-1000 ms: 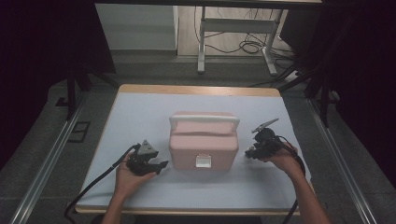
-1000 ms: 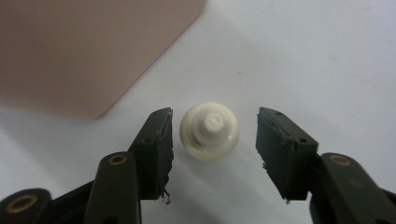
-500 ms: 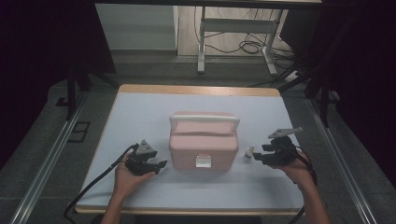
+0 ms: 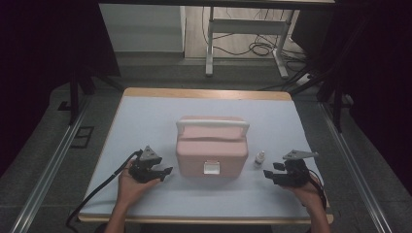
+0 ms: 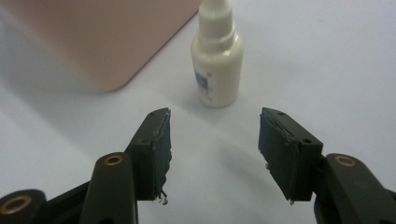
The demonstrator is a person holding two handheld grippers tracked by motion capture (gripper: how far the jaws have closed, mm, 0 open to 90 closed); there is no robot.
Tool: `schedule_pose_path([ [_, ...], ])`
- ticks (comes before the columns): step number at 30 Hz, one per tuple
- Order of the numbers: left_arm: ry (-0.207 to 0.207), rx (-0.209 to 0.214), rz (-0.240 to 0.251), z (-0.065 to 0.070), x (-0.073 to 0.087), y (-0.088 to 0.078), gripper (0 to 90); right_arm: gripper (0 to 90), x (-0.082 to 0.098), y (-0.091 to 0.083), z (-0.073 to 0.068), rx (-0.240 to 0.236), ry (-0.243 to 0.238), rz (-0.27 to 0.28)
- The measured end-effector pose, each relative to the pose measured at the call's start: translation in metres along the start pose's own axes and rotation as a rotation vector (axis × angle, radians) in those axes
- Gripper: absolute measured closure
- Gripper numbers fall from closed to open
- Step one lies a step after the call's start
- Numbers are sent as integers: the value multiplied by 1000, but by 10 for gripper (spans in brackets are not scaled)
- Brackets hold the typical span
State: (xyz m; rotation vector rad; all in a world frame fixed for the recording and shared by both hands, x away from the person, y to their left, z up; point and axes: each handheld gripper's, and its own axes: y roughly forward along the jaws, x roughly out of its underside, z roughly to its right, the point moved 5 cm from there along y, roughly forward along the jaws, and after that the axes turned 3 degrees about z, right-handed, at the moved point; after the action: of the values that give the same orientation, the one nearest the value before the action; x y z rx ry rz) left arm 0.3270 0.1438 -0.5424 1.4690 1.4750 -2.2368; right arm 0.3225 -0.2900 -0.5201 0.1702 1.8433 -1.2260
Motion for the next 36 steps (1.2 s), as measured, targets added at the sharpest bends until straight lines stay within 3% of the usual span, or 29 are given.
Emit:
schedule_pose_path([
  [13,-3,-7,-13,0,2,-3,413,447,10,4,-2,-7,-5,24],
  [21,13,16,-15,-2,1,-5,402,445,15,8,-2,-25,8,17],
  [28,37,55,-22,-13,-3,-15,422,435,18,9,0,-41,15,28],
  [33,41,96,-26,-29,-9,-35,453,437,17,7,-2,-59,12,42],
  [36,61,95,-29,-39,-16,-48,459,435,17,7,-4,-61,6,44],
])
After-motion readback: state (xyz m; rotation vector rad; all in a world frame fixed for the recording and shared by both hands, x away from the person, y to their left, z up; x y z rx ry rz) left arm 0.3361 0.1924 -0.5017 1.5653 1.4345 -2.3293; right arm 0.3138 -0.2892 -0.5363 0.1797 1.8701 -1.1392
